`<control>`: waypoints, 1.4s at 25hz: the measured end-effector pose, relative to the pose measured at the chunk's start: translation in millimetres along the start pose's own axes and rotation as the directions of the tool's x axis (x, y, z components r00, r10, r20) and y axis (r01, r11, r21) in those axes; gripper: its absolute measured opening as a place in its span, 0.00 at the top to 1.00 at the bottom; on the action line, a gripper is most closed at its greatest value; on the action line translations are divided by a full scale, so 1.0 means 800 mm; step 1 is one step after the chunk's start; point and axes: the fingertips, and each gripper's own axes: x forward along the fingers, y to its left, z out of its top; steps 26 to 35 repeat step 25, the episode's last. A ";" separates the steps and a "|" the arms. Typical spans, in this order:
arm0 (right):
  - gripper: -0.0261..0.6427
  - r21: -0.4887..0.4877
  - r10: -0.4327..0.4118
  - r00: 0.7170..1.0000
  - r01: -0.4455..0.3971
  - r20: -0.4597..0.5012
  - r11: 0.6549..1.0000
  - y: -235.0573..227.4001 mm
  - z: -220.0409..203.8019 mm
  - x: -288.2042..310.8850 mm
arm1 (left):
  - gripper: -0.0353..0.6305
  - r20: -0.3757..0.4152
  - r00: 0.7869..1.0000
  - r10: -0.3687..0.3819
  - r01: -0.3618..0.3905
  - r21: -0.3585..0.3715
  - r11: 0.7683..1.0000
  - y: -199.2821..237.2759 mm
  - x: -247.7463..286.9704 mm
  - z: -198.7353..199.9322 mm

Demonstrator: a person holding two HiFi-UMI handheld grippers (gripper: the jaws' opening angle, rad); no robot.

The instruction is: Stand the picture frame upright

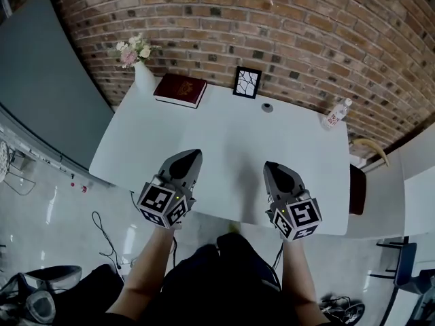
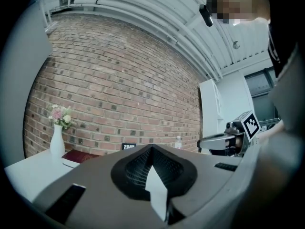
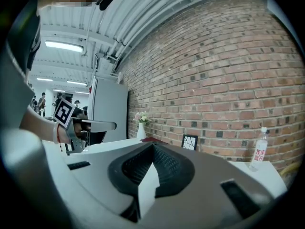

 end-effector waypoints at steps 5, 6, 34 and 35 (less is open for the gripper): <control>0.96 -0.006 -0.007 1.000 0.007 0.014 1.000 0.021 0.002 -0.017 | 0.93 0.007 1.000 -0.017 0.017 0.005 1.000 -0.011 -0.022 0.001; 0.96 -0.007 -0.008 1.000 0.008 0.016 1.000 0.025 0.002 -0.021 | 0.93 0.007 1.000 -0.019 0.019 0.005 1.000 -0.013 -0.027 0.001; 0.96 -0.005 -0.020 0.999 0.021 0.037 1.000 0.095 0.005 -0.053 | 0.93 0.020 0.999 -0.034 0.033 0.016 0.999 -0.019 -0.100 0.006; 0.96 -0.005 -0.020 0.999 0.021 0.037 1.000 0.095 0.005 -0.053 | 0.93 0.020 0.999 -0.034 0.033 0.016 0.999 -0.019 -0.100 0.006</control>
